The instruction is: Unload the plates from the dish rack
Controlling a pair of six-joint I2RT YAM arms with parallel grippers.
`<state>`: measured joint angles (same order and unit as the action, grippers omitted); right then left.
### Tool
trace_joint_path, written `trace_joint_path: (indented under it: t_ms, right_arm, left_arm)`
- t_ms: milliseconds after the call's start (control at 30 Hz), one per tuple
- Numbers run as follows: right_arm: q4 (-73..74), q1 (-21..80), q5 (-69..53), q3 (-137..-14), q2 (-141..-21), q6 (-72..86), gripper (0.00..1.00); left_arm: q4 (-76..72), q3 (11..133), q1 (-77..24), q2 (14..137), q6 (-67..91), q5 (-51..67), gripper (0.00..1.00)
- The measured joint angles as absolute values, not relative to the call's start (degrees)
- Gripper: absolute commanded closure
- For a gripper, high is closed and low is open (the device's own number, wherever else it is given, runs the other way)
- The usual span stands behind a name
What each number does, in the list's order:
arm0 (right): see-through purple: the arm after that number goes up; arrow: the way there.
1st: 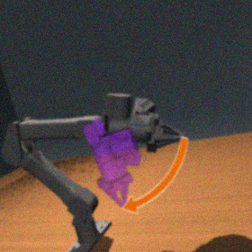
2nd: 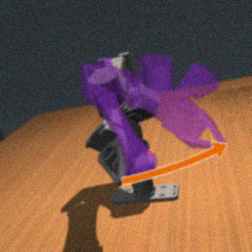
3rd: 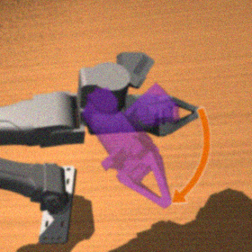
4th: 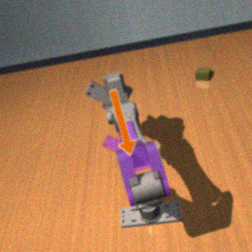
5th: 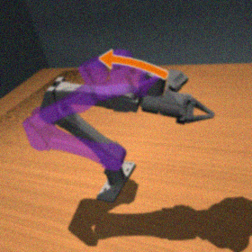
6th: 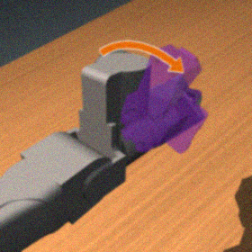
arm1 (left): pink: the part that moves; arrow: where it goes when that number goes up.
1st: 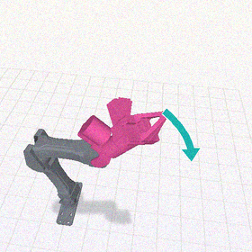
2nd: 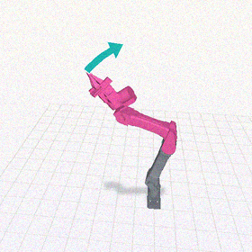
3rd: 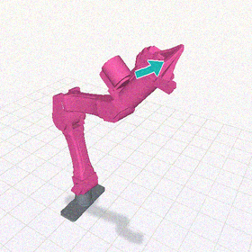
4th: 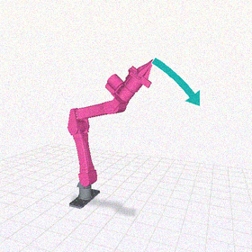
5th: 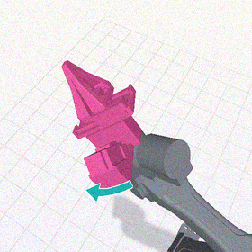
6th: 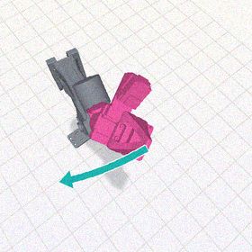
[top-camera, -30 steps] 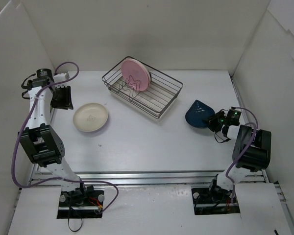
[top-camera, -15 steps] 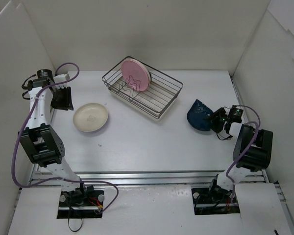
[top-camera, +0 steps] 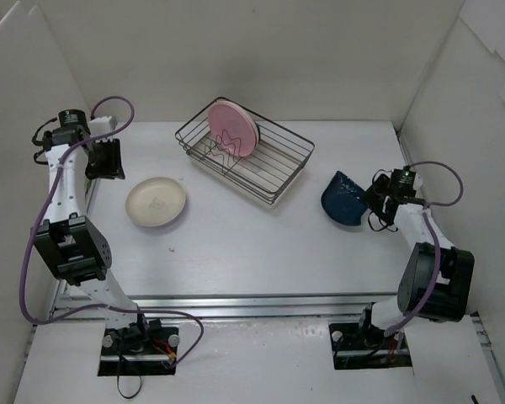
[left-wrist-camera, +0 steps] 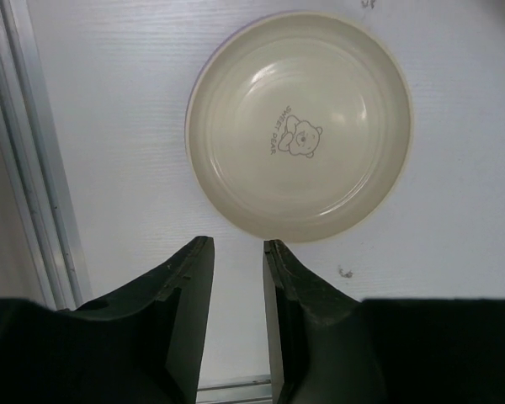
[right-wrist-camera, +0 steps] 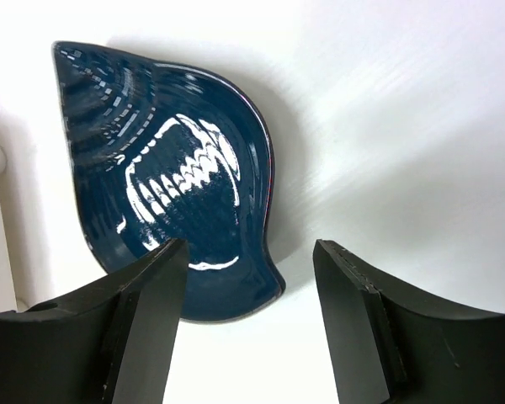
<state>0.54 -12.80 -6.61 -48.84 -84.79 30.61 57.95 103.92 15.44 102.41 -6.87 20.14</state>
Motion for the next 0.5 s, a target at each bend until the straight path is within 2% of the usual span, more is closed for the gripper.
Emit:
trace_joint_path:
  t_ms: [100,200,233,300,500]
  right_arm:
    - [3.27,-11.16,-3.36,-50.04,-80.68,27.75,0.41]
    - [5.69,-8.47,-1.15,-53.01,-77.87,24.18,0.51]
    - [6.07,-7.31,-0.67,-54.3,-77.08,22.74,0.59]
    - [6.24,-5.8,-0.36,-55.77,-76.01,21.1,0.66]
    - [7.07,-1.04,-0.99,-57.67,-72.51,16.47,0.63]
  left_arm:
    - [58.15,109.23,14.09,103.55,-7.55,20.6,0.62]
    - [57.71,117.03,10.76,105.95,-10.44,21.76,0.51]
    - [56.75,119.5,9.19,106.74,-11.99,22.48,0.49]
    - [53.84,122.08,5.96,107.53,-15.03,24.6,0.48]
    - [37.17,116.88,-3.27,107.59,-24.27,32.25,0.39]
